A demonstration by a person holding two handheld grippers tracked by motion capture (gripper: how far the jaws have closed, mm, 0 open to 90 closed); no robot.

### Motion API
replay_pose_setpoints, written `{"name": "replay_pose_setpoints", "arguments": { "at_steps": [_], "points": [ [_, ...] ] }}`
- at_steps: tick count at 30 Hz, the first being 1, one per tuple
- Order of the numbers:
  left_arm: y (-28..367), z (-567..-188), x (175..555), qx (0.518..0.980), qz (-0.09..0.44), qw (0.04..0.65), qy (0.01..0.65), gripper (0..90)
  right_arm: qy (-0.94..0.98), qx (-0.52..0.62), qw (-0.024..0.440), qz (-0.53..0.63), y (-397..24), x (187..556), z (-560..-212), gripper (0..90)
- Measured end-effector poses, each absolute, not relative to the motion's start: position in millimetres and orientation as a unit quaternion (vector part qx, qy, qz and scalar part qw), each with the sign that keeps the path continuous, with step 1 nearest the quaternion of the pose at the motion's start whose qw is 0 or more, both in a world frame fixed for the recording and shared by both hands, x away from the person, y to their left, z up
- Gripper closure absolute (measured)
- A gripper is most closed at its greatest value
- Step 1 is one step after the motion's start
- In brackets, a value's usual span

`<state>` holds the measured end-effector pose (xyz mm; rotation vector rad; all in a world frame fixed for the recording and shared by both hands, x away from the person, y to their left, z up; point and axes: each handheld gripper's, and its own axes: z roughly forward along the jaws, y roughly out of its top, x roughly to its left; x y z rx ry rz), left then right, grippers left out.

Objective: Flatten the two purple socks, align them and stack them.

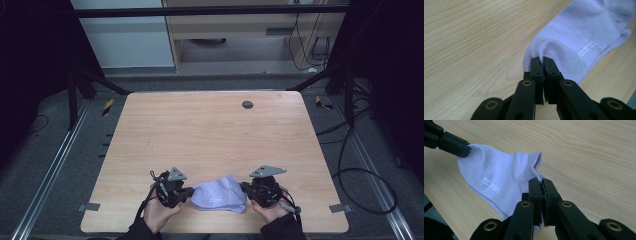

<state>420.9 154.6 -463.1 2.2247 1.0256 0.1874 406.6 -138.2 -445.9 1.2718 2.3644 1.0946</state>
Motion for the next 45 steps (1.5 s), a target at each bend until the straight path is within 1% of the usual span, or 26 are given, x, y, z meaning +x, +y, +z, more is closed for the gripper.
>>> {"name": "replay_pose_setpoints", "arguments": {
  "at_steps": [15,24,36,39,41,43,45],
  "points": [
    [157.3,-468.2,421.8,0.854,0.069,0.326,0.398,86.7,0.817,0.435,0.105,0.364,-135.8,399.5,-453.2,87.6],
    [158.0,-462.2,417.5,0.853,0.062,0.337,0.392,86.6,0.814,0.43,0.1,0.378,-135.0,393.2,-442.7,87.6],
    [154.8,-478.4,422.4,0.857,0.066,0.32,0.399,85.1,0.82,0.453,0.097,0.335,-139.8,397.5,-467.1,87.3],
    [154.8,-480.5,422.8,0.858,0.068,0.318,0.398,82.2,0.822,0.457,0.096,0.325,-139.7,398.8,-470.6,87.0],
    [155.2,-480.5,422.6,0.855,0.071,0.322,0.4,77.8,0.821,0.46,0.098,0.322,-140.1,399.5,-471.8,85.7],
    [157.0,-476.6,421.9,0.851,0.08,0.332,0.399,72.0,0.823,0.454,0.106,0.325,-141.5,399.9,-472.5,80.0],
    [159.1,-469.7,420.8,0.844,0.096,0.348,0.397,68.3,0.817,0.455,0.117,0.336,-143.8,398.7,-469.5,76.0]
  ]
}}
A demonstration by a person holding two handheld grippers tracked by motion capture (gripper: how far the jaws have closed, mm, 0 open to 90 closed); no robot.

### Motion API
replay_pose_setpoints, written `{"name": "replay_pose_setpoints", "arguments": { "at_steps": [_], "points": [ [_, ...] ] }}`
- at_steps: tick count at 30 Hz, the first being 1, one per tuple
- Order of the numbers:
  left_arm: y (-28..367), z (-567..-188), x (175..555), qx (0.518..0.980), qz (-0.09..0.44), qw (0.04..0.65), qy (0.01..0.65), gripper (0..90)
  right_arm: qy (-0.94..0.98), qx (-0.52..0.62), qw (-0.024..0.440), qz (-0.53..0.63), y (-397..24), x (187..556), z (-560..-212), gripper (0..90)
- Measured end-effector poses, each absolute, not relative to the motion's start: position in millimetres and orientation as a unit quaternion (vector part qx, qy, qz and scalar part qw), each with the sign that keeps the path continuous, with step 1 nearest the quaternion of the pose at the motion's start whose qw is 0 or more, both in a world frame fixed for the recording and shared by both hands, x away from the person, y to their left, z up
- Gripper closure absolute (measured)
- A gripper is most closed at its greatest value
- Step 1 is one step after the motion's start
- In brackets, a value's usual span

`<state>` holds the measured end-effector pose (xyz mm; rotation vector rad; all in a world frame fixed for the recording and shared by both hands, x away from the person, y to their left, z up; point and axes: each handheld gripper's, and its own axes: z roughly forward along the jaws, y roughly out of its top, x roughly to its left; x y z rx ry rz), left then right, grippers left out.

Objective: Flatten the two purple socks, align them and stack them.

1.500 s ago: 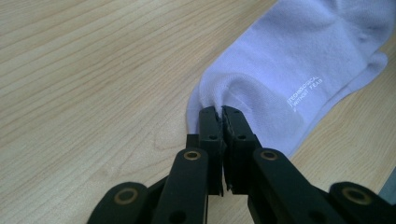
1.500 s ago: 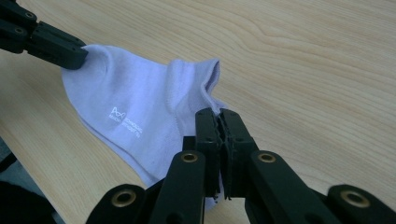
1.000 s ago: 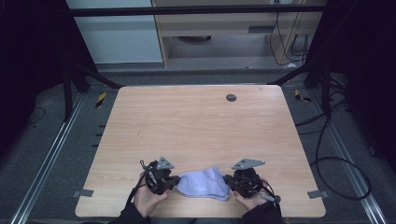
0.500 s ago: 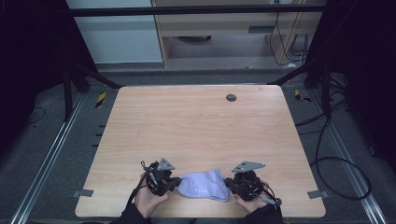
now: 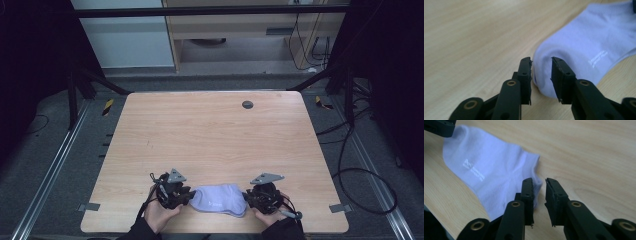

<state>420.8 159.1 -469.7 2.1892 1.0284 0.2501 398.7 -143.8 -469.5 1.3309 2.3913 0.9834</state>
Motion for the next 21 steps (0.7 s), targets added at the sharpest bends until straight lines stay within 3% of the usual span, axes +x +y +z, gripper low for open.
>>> {"name": "replay_pose_setpoints", "arguments": {
  "at_steps": [6,12,21],
  "points": [
    [148.3,-460.6,417.9,0.839,0.121,0.377,0.372,70.5,0.803,0.432,0.134,0.388,-144.0,392.1,-460.0,79.4],
    [127.2,-476.3,416.4,0.855,0.115,0.368,0.347,77.0,0.824,0.402,0.103,0.387,-130.0,386.1,-467.6,86.9],
    [123.2,-486.9,408.2,0.866,0.106,0.353,0.338,77.6,0.845,0.404,0.083,0.34,-128.2,387.5,-491.0,90.0]
  ]
}}
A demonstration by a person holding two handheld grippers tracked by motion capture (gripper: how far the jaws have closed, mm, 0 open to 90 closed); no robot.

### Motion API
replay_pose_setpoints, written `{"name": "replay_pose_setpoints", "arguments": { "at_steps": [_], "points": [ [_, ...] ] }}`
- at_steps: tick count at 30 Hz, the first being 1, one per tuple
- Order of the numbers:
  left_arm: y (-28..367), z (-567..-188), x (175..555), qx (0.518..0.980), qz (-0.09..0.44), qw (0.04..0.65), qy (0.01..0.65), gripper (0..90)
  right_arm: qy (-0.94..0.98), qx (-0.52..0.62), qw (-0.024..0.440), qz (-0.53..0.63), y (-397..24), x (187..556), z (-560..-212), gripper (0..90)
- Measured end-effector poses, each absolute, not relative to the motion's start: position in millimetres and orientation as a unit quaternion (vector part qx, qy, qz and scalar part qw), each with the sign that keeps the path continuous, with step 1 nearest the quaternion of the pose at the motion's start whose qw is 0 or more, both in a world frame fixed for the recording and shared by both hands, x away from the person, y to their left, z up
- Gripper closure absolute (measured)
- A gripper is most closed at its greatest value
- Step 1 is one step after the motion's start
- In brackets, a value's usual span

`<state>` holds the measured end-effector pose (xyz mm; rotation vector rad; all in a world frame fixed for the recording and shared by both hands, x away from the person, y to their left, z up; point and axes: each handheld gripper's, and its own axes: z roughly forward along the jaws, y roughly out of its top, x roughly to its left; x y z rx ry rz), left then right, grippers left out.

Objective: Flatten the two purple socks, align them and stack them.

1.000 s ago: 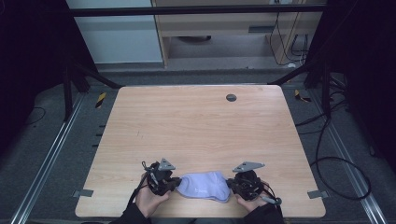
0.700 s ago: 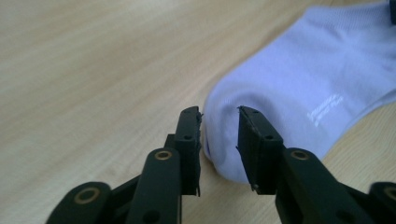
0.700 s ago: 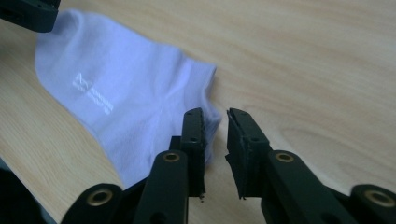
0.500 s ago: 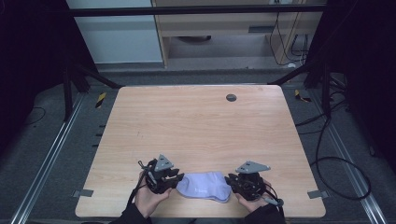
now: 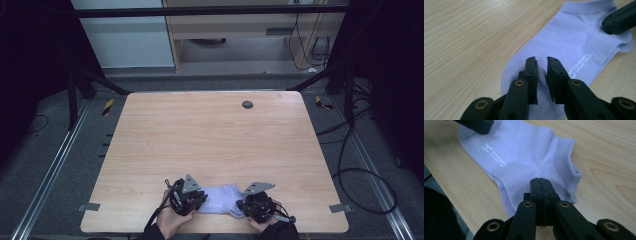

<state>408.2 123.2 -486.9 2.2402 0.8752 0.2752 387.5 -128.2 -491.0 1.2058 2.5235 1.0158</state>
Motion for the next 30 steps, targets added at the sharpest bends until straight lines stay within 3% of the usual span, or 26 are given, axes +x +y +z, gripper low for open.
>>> {"name": "replay_pose_setpoints", "arguments": {
  "at_steps": [6,18,25,30],
  "points": [
    [121.4,-488.4,407.9,0.864,0.104,0.358,0.338,76.8,0.842,0.409,0.113,0.334,-134.3,397.0,-491.5,90.0],
    [125.9,-482.9,407.5,0.857,0.111,0.37,0.341,73.0,0.841,0.393,0.112,0.355,-121.6,395.0,-488.8,89.9],
    [148.1,-469.2,416.5,0.832,0.137,0.394,0.365,65.7,0.835,0.4,0.11,0.362,-127.2,394.9,-487.9,87.8],
    [167.5,-464.3,426.6,0.812,0.158,0.404,0.389,57.1,0.806,0.412,0.146,0.399,-142.4,400.6,-477.1,79.0]
  ]
}}
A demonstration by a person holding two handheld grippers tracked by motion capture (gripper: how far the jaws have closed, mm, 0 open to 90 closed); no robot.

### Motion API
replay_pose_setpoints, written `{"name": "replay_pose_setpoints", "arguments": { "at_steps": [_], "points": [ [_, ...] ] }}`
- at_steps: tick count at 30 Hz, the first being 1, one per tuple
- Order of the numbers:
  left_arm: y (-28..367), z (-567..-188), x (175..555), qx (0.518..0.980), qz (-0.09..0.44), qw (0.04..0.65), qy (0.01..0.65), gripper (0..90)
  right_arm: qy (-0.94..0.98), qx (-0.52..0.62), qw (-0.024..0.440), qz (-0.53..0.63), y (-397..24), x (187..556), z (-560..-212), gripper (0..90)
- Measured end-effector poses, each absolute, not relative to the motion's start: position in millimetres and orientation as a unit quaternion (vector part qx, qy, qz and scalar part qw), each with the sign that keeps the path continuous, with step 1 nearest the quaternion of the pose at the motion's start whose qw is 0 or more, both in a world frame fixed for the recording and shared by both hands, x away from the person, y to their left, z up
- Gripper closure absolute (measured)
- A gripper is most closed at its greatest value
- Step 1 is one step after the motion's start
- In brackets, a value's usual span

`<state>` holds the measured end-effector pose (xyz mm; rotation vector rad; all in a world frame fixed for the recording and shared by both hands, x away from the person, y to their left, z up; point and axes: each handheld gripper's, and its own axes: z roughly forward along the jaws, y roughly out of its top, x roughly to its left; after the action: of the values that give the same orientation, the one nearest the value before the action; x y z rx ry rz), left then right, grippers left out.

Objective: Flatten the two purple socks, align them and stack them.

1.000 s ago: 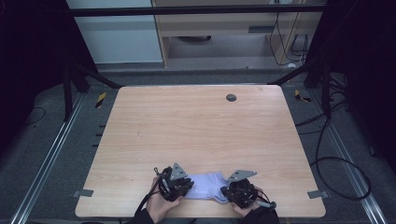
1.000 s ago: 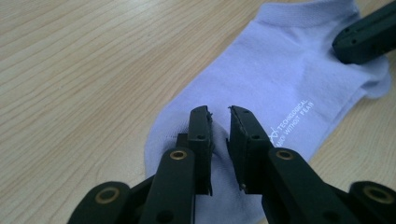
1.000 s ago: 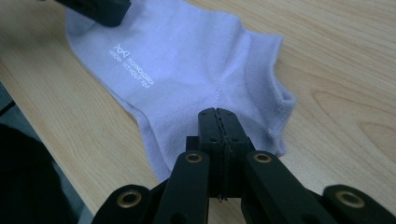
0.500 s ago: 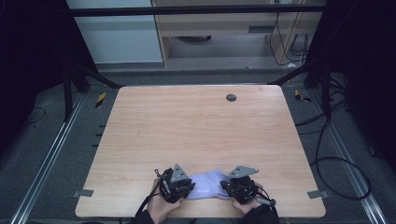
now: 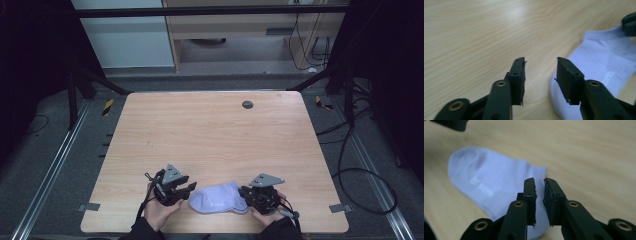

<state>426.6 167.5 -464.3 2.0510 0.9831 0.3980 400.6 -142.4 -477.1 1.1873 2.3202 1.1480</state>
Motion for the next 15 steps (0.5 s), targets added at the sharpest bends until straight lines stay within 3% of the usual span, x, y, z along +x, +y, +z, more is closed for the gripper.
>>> {"name": "replay_pose_setpoints", "arguments": {
  "at_steps": [6,15],
  "points": [
    [187.5,-463.5,437.0,0.796,0.176,0.405,0.413,45.2,0.755,0.45,0.215,0.427,-173.3,411.5,-469.7,57.8],
    [228.5,-467.5,453.7,0.77,0.187,0.407,0.454,32.1,0.714,0.516,0.228,0.413,-215.8,430.8,-479.3,30.9]
  ]
}}
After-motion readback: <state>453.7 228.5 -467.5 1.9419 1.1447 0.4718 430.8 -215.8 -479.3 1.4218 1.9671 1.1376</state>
